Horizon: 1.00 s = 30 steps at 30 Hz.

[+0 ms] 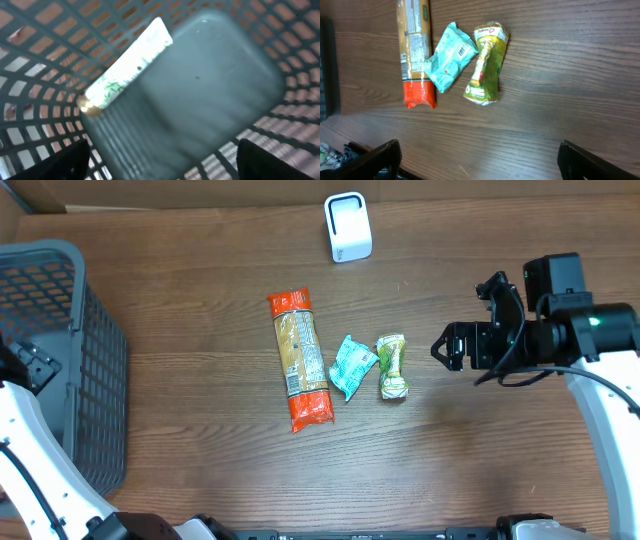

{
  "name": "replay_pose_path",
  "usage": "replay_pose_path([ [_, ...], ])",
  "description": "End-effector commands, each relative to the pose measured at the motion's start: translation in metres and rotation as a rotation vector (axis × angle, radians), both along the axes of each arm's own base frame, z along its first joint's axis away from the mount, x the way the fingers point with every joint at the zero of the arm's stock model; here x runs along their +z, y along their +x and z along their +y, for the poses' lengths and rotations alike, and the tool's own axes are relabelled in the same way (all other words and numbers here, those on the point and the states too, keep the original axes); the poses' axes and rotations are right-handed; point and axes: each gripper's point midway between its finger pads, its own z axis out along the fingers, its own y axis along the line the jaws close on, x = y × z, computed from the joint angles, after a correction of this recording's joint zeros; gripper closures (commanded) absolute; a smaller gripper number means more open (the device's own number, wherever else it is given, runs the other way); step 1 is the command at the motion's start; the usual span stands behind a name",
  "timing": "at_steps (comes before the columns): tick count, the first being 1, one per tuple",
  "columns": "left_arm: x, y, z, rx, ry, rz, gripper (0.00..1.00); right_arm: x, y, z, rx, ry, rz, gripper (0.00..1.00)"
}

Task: Scan the item barcode
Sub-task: 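Reach into the basket and grasp the white Pantene tube with left gripper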

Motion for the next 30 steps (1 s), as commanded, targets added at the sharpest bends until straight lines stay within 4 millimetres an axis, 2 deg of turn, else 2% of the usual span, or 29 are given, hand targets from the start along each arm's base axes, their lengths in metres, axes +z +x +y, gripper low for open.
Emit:
replay_pose_path([
  [1,-0.009,-0.018,0.016,0.090,0.065,0.036,0.13,-0.007,0.003,0.000,0.007,-0.008,0.004,0.00],
  [5,-0.021,-0.018,0.032,0.083,0.120,0.062,0.06,-0.008,0.005,0.000,0.007,-0.007,0.001,0.00],
  [8,-0.039,-0.018,0.042,0.023,0.129,0.122,0.09,-0.008,0.005,0.000,0.006,-0.008,0.002,0.00],
  [10,-0.056,-0.019,0.049,-0.017,0.115,0.182,0.11,-0.008,0.006,0.000,0.006,-0.008,0.001,0.00],
  [12,-0.075,-0.018,0.058,-0.045,0.094,0.232,0.09,-0.008,0.006,0.001,0.006,-0.007,-0.003,0.00],
  [15,-0.092,-0.009,0.067,-0.114,0.079,0.267,0.07,-0.008,0.007,0.001,0.006,-0.007,-0.004,0.00],
  [17,-0.111,-0.003,0.072,-0.187,0.056,0.307,0.07,-0.008,0.007,0.001,0.006,-0.007,-0.006,0.00],
  [23,-0.159,-0.009,0.088,-0.244,-0.007,0.398,0.08,-0.008,0.007,0.001,0.006,-0.007,-0.006,0.00],
  [27,-0.177,-0.013,0.094,-0.261,-0.036,0.422,0.09,-0.007,0.008,0.001,0.006,-0.007,-0.010,0.00],
  [30,-0.181,-0.015,0.098,-0.282,-0.041,0.415,0.09,-0.007,0.008,0.001,0.006,-0.007,-0.010,0.00],
])
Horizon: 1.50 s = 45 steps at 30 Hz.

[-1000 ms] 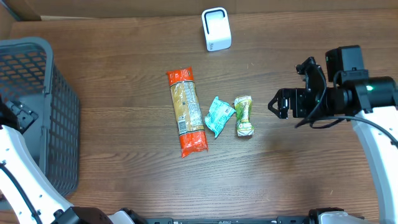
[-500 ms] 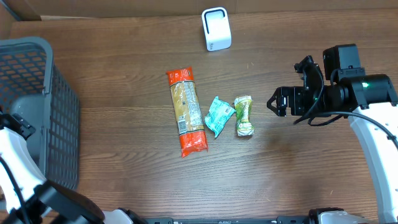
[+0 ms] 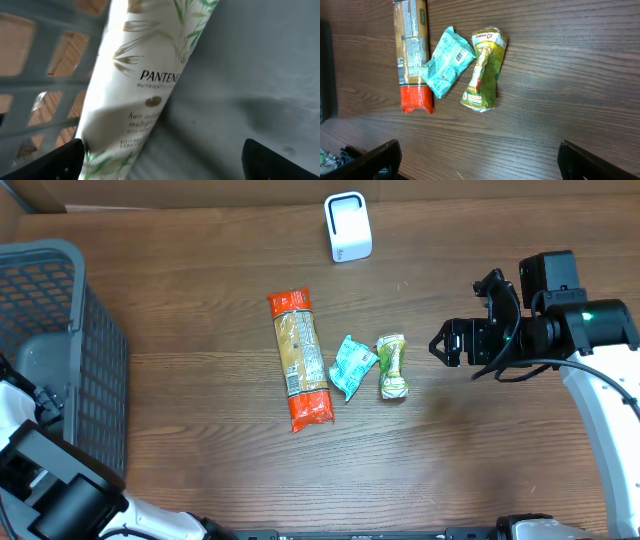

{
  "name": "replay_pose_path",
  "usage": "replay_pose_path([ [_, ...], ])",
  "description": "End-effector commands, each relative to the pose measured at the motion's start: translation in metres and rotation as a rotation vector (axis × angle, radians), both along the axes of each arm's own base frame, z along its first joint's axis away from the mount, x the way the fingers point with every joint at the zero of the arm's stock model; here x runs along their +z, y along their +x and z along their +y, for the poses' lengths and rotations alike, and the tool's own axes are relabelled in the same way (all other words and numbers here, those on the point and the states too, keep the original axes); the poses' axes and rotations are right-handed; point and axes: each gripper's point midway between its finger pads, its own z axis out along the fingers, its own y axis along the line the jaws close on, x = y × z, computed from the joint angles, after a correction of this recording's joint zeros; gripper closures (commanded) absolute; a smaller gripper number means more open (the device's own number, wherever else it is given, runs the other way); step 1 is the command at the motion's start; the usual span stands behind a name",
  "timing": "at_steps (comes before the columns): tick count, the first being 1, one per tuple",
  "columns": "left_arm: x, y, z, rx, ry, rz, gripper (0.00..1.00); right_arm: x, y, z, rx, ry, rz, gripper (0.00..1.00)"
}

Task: Scan the item barcode
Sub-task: 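Reach into the basket and grasp the white Pantene tube with left gripper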

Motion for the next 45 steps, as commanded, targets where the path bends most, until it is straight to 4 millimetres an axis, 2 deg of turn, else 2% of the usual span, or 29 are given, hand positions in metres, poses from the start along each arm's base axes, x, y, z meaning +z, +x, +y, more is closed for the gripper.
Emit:
replay_pose_path([
  [1,-0.009,-0.001,0.003,-0.062,-0.029,0.009,0.09,-0.001,0.000,0.000,0.007,-0.007,-0.005,0.00],
  [11,-0.010,-0.013,0.013,-0.060,-0.036,-0.007,0.10,-0.001,0.000,0.000,0.007,-0.006,-0.008,0.00],
  [16,-0.024,-0.024,0.009,-0.040,-0.097,-0.002,0.14,-0.001,0.001,0.000,0.007,-0.006,-0.008,0.00],
  [17,-0.025,-0.025,0.009,-0.034,-0.099,-0.003,0.17,-0.001,0.001,0.000,0.007,-0.006,-0.008,0.00],
  [21,-0.030,-0.019,0.006,-0.043,-0.126,-0.032,0.52,0.000,0.002,0.000,0.007,-0.006,-0.015,0.00],
  [22,-0.031,-0.015,0.003,-0.055,-0.141,-0.054,0.63,0.000,0.002,0.000,0.007,-0.006,-0.016,0.00],
  [24,-0.032,-0.007,-0.001,-0.076,-0.164,-0.090,0.74,0.000,0.002,0.000,0.007,-0.006,-0.017,0.00],
  [26,-0.034,0.000,-0.008,-0.095,-0.191,-0.115,0.92,0.000,0.003,0.000,0.007,-0.005,-0.018,0.00],
  [27,-0.034,0.002,-0.009,-0.100,-0.197,-0.120,0.96,0.000,0.003,0.000,0.007,-0.005,-0.019,0.00],
  [33,-0.026,0.019,-0.019,-0.140,-0.191,-0.125,0.96,0.000,0.003,0.000,0.007,-0.005,-0.019,0.00],
  [37,0.007,0.053,-0.026,-0.164,-0.148,-0.184,0.96,0.000,0.003,0.000,0.007,-0.005,-0.019,0.00],
  [39,0.035,0.073,-0.030,-0.181,-0.120,-0.222,0.96,0.000,0.003,0.000,0.007,-0.005,-0.019,0.00],
  [42,0.094,0.102,-0.042,-0.188,-0.073,-0.307,0.96,0.000,0.003,0.000,0.007,-0.005,-0.018,0.00],
  [45,0.155,0.120,-0.055,-0.167,-0.033,-0.411,0.96,0.000,0.003,0.000,0.007,-0.005,-0.018,0.00],
])
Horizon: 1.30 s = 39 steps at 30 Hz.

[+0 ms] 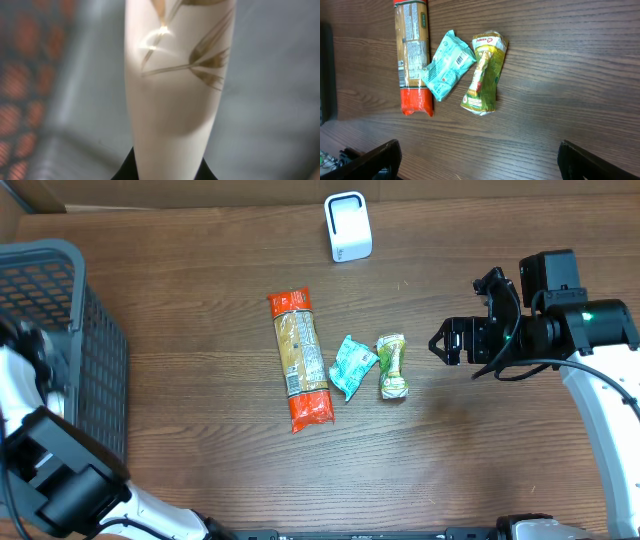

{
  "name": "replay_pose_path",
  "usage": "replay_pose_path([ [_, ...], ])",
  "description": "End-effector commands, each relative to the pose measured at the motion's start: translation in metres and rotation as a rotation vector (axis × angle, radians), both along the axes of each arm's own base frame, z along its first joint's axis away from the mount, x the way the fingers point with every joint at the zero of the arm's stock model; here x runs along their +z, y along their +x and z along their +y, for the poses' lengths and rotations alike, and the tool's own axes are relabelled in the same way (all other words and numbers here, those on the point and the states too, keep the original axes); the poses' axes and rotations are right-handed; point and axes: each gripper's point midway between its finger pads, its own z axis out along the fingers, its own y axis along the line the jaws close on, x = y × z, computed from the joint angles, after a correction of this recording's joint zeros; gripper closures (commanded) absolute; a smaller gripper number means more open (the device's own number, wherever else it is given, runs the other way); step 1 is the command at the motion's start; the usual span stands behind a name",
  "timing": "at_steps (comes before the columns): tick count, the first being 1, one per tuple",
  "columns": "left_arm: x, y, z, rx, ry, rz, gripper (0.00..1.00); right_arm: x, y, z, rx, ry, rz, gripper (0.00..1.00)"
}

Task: Scan the item barcode
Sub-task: 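Reach into the basket and grasp the white Pantene tube with left gripper, then stand the Pantene tube on the table left of the spaghetti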

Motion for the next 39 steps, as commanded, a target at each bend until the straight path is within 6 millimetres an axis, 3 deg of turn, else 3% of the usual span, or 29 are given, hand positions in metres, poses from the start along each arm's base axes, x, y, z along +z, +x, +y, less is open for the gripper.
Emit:
replay_pose_path([
  [1,0.138,0.033,-0.007,0.075,0.136,-0.294,0.96,-0.001,-0.001,0.000,0.006,-0.007,-0.003,0.00],
  [5,0.228,0.033,-0.041,0.052,0.194,-0.435,0.96,-0.002,-0.003,0.000,0.006,-0.008,0.007,0.00],
  [10,0.319,0.014,-0.094,0.019,0.236,-0.640,0.96,-0.002,-0.004,0.000,0.007,-0.008,0.011,0.00],
  [12,0.345,0.006,-0.126,-0.049,0.213,-0.724,0.96,-0.002,-0.004,0.000,0.007,-0.008,0.011,0.00],
  [14,0.358,0.001,-0.155,-0.113,0.164,-0.786,0.96,-0.002,-0.004,0.000,0.006,-0.008,0.012,0.00],
  [17,0.361,-0.003,-0.204,-0.206,0.016,-0.829,0.96,-0.003,-0.004,0.000,0.006,-0.008,0.015,0.00],
  [19,0.349,-0.003,-0.231,-0.250,-0.090,-0.799,0.96,-0.003,-0.006,0.000,0.006,-0.008,0.020,0.00],
  [22,0.324,0.000,-0.257,-0.283,-0.187,-0.711,0.96,-0.003,-0.006,0.000,0.006,-0.009,0.023,0.00],
  [23,0.302,0.004,-0.272,-0.302,-0.244,-0.640,0.96,-0.003,-0.006,0.000,0.006,-0.009,0.023,0.00],
  [28,0.236,0.023,-0.313,-0.346,-0.369,-0.460,0.95,-0.003,-0.006,0.000,0.007,-0.009,0.022,0.00],
  [29,0.204,0.030,-0.329,-0.364,-0.406,-0.384,0.96,-0.003,-0.006,0.000,0.007,-0.009,0.022,0.00],
  [30,0.187,0.032,-0.337,-0.365,-0.422,-0.347,0.96,-0.003,-0.006,0.000,0.007,-0.009,0.022,0.00],
  [39,0.048,0.038,-0.379,-0.306,-0.480,-0.153,0.96,-0.003,-0.006,0.000,0.007,-0.009,0.022,0.00],
])
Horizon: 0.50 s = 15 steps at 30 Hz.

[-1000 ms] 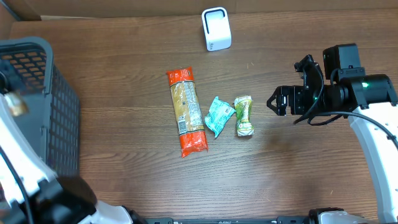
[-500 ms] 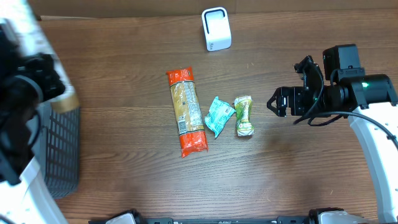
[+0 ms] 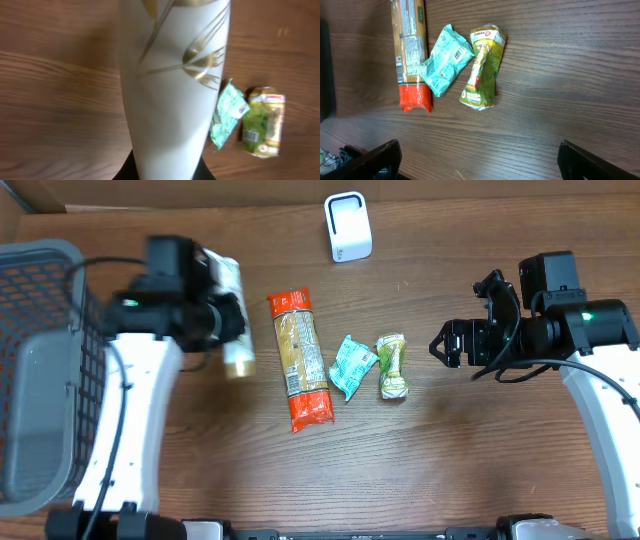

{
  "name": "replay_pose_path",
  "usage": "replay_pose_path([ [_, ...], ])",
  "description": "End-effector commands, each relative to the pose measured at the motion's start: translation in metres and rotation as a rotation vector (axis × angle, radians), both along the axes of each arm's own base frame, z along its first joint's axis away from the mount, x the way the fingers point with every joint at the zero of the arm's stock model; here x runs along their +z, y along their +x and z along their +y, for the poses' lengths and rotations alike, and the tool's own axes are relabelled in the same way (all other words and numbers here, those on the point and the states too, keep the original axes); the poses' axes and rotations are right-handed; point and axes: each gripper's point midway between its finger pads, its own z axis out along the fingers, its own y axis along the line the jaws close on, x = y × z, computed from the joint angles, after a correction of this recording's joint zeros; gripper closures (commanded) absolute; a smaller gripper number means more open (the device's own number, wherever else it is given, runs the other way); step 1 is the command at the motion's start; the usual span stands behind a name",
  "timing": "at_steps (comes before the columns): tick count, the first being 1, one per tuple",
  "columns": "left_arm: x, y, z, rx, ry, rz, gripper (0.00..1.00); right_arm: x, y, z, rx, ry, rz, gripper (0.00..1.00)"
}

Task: Scan the item barcode
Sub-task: 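Stand the Pantene tube on the table left of the spaghetti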

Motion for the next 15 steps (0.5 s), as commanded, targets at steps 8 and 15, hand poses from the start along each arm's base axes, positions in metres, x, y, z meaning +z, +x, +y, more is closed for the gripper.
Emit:
replay_pose_path([
  [8,-0.121,-0.010,-0.015,0.078,-0.029,0.073,0.96,-0.001,0.000,0.001,0.009,-0.002,-0.005,0.00],
  [15,-0.155,-0.018,-0.020,0.064,-0.058,0.122,0.63,0.000,0.000,0.001,0.009,-0.002,-0.007,0.00],
])
